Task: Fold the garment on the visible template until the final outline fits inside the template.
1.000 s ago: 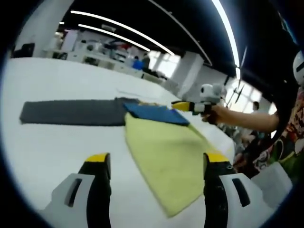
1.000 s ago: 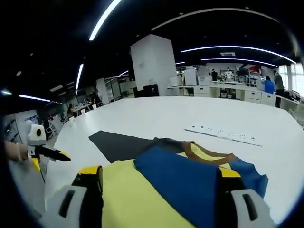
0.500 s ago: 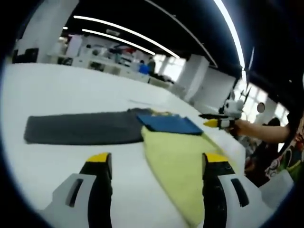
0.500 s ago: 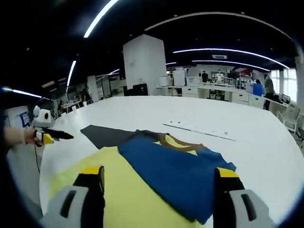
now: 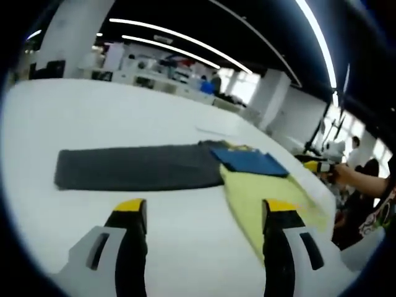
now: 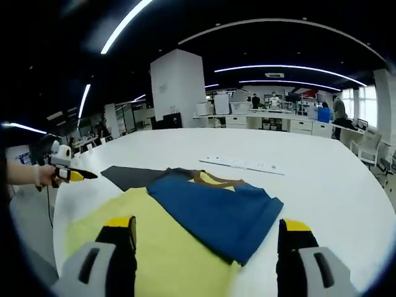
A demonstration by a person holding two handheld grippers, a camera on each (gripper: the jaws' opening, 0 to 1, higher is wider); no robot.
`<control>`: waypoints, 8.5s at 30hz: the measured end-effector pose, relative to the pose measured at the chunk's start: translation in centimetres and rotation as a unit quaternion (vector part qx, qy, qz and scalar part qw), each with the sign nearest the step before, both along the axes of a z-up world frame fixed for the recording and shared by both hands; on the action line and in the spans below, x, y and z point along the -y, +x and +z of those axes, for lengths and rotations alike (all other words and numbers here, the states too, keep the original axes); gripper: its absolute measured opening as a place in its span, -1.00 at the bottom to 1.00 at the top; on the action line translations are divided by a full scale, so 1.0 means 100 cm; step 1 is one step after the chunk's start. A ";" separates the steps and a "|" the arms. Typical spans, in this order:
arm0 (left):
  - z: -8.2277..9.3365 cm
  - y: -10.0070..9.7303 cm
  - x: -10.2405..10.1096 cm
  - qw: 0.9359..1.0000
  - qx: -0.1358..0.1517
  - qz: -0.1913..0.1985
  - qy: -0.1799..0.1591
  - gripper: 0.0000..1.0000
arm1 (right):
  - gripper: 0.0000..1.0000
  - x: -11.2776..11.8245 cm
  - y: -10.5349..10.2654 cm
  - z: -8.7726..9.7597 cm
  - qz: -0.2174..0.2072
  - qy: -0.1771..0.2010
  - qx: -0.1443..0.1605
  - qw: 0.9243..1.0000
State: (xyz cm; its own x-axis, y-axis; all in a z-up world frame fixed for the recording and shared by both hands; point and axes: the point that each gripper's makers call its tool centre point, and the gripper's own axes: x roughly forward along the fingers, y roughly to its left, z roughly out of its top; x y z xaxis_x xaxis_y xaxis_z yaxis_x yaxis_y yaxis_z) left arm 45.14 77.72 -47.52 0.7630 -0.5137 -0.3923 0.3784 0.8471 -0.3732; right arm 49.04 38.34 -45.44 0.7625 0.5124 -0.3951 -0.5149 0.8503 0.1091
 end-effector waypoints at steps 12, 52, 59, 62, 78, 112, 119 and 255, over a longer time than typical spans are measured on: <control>-0.016 0.032 -0.109 0.982 -0.030 0.182 0.051 0.28 | 0.88 -0.008 -0.009 -0.003 -0.003 0.032 -0.007 0.999; -0.046 0.056 -0.170 0.946 -0.075 0.314 0.001 -0.99 | 0.72 0.022 -0.029 -0.007 -0.068 0.062 -0.023 0.996; -0.034 0.060 -0.172 0.950 -0.058 0.307 -0.011 -1.00 | 0.73 0.020 -0.029 -0.004 -0.062 0.060 -0.018 0.996; -0.016 0.066 -0.159 0.951 -0.036 0.302 -0.048 -1.00 | 0.74 0.021 -0.030 -0.003 -0.059 0.058 -0.018 0.996; 0.035 0.108 0.021 0.989 -0.017 0.106 -0.105 -1.00 | 0.86 0.032 -0.045 -0.004 -0.055 0.050 -0.015 0.997; 0.045 0.135 0.273 0.972 -0.042 -0.042 -0.225 -1.00 | 0.81 0.070 -0.071 -0.018 -0.108 0.077 -0.022 0.991; 0.044 0.123 0.325 0.965 -0.054 -0.079 -0.246 -1.00 | 0.82 0.078 -0.079 -0.023 -0.114 0.075 -0.026 0.990; -0.038 -0.152 0.106 0.966 -0.208 -0.150 0.031 -0.05 | -0.30 0.051 -0.209 -0.064 0.070 -0.067 -0.161 0.982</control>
State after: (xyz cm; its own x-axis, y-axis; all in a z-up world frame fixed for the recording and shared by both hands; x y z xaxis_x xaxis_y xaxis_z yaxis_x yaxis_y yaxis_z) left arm 29.99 67.08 -51.32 0.3531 -0.6534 -0.6696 0.4388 0.7478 -0.4983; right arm 28.10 33.24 -51.89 0.5132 0.5296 -0.6754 -0.5848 0.7917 0.1765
